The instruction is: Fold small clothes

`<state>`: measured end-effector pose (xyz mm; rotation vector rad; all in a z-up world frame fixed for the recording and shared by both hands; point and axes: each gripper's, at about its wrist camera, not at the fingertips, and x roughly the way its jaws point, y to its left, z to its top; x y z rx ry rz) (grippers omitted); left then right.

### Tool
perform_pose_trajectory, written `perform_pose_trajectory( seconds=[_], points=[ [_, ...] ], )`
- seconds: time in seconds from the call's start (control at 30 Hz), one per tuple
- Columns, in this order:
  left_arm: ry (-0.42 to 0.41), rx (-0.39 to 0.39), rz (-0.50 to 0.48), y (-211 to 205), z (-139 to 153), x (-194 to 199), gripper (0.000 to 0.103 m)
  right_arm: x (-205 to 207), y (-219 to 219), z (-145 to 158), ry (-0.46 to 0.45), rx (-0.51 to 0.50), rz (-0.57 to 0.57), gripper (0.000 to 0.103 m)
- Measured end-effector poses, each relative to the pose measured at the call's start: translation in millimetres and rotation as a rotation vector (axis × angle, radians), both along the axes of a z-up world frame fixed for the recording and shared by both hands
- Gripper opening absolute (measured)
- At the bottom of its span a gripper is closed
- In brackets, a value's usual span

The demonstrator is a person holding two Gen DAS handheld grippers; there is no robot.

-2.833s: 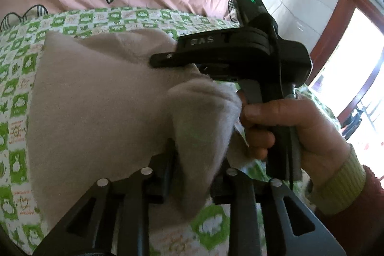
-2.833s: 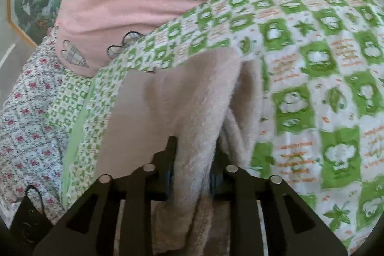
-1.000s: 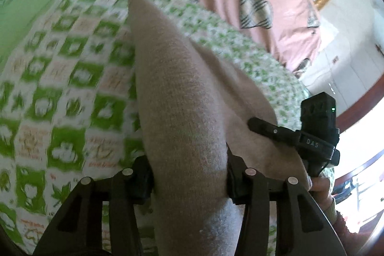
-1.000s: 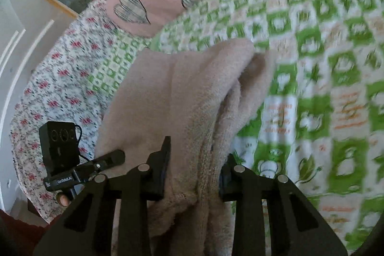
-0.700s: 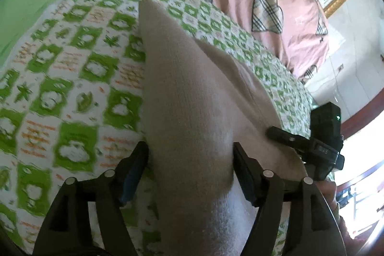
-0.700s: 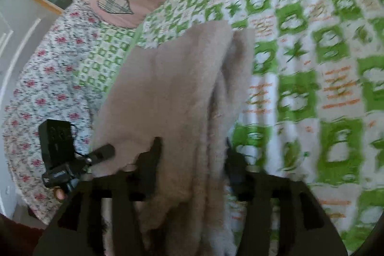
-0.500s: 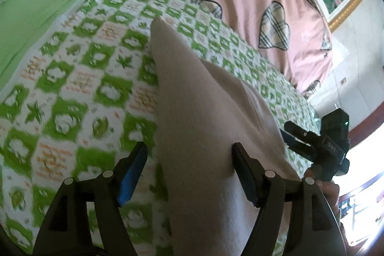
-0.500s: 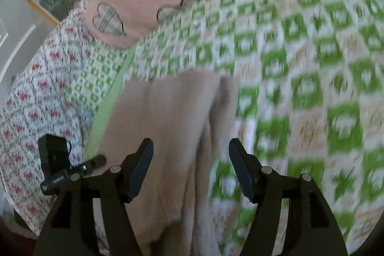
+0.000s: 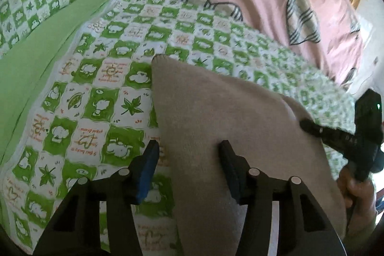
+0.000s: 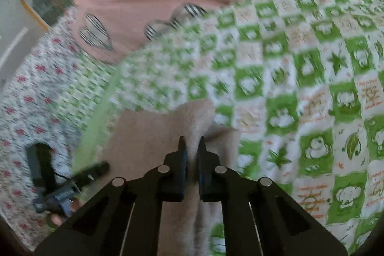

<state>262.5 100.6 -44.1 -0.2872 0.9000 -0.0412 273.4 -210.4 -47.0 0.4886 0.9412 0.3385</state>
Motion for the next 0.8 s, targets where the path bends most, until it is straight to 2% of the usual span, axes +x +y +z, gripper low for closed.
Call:
perform_pose_trajectory(
  seconds=[0.07,0.13,0.27,0.37,0.43,0.47,0.5,0.7,0.8],
  points=[
    [0.015,-0.018,-0.003,2.0,-3.8,2.0,0.053,-1.0,1.3,-11.7,0.03,-0.008,-0.006,0.008],
    [0.012,-0.012,-0.007,2.0,0.3,-2.9,0.053,-5.3,-0.8,-11.2,0.031,0.003,-0.022,0.008],
    [-0.008,0.019,-0.026,-2.2,15.7,-26.2,0.053,-15.0,-3.9,2.6,0.037,-0.002,-0.042,0.012],
    [-0.036,0.017,-0.035,-3.0,26.7,-57.7,0.053,-38.3,-10.9,20.5,0.023,0.023,-0.053,0.014],
    [-0.053,0.004,-0.05,-3.7,30.3,-83.9,0.053,-61.5,-13.8,32.5,-0.007,0.044,-0.05,0.029],
    [-0.059,0.007,-0.054,-4.6,31.0,-96.5,0.053,-71.1,-13.6,36.7,-0.016,0.048,-0.05,0.043],
    [-0.065,0.009,-0.057,-5.6,30.9,-110.9,0.053,-86.3,-14.4,41.3,-0.031,0.053,-0.046,0.05],
    [-0.085,-0.01,-0.084,-15.2,21.7,-191.7,0.051,-160.4,-8.9,51.3,-0.076,0.082,0.012,0.05],
    [-0.08,-0.013,-0.107,-21.9,13.5,-218.4,0.052,-186.9,0.7,51.2,-0.089,0.09,0.054,0.05]
  ],
)
